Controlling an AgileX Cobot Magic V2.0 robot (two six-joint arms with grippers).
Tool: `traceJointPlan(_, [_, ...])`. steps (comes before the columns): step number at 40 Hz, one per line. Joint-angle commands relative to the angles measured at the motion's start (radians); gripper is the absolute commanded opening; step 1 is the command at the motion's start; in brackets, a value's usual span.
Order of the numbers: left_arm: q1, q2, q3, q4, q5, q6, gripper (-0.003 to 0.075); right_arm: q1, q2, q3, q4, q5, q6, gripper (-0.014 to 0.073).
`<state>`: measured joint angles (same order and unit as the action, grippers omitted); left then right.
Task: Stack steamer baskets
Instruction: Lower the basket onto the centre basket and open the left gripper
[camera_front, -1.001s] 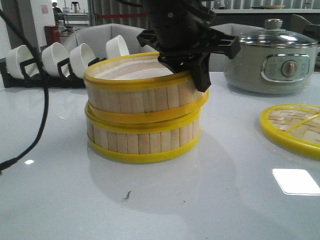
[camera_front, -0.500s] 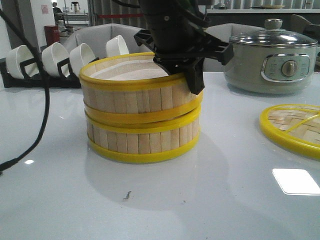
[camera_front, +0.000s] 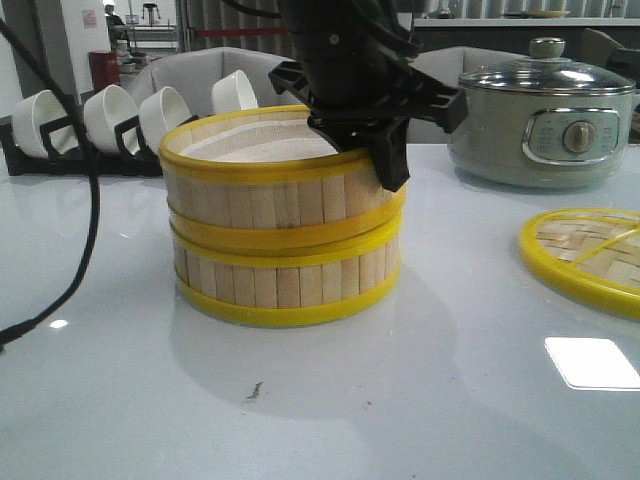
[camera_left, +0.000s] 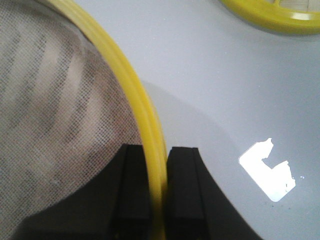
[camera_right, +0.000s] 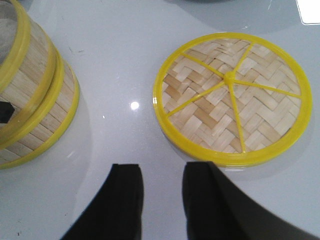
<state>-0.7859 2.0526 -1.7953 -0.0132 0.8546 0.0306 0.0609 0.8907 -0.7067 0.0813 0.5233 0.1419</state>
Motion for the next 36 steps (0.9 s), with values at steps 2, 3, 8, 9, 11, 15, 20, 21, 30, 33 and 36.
traceJointPlan(2, [-0.006,-0.043,-0.033,0.013,-0.057,-0.001,0.0089,-0.001,-0.006,-0.040,-0.013,-0.068,-0.012,0.0328])
traceJointPlan(3, [-0.006,-0.041,-0.033,0.013,-0.057,-0.004,0.0089,-0.001,-0.006,-0.040,-0.013,-0.068,-0.012,0.0328])
traceJointPlan(8, [-0.006,-0.034,-0.033,0.013,-0.051,-0.003,0.0089,-0.001,-0.006,-0.040,-0.013,-0.068,-0.012,0.0328])
traceJointPlan(9, [-0.006,-0.034,-0.033,0.013,-0.051,-0.003,0.0089,-0.001,-0.006,-0.040,-0.013,-0.068,-0.012,0.0328])
traceJointPlan(11, [-0.006,-0.034,-0.033,0.013,-0.049,-0.003,0.0089,-0.001,-0.006,-0.040,-0.013,-0.068,-0.012,0.0328])
traceJointPlan(15, [-0.006,-0.034,-0.033,0.013,-0.047,-0.005,0.0089,-0.001,-0.006,-0.040,-0.013,-0.068,-0.012,0.0328])
traceJointPlan(20, [-0.006,-0.034,-0.033,0.013,-0.044,-0.014,0.0115,-0.001,-0.006,-0.040,-0.013,-0.068,-0.012,0.0328])
traceJointPlan(21, [-0.006,-0.034,-0.033,0.013,-0.044,-0.014,0.0141,-0.001,-0.006,-0.040,-0.013,-0.068,-0.012,0.0328])
traceJointPlan(30, [-0.006,-0.034,-0.042,0.031,-0.044,-0.023,0.0488,-0.001,-0.006,-0.040,-0.013,-0.068,-0.012,0.0328])
traceJointPlan(33, [-0.006,-0.034,-0.057,0.035,-0.027,-0.031,0.0532,-0.001,-0.006,-0.040,-0.013,-0.068,-0.012,0.0328])
traceJointPlan(36, [-0.006,-0.034,-0.078,0.039,-0.008,-0.031,0.0526,-0.001,-0.006,-0.040,-0.013,-0.068,-0.012,0.0328])
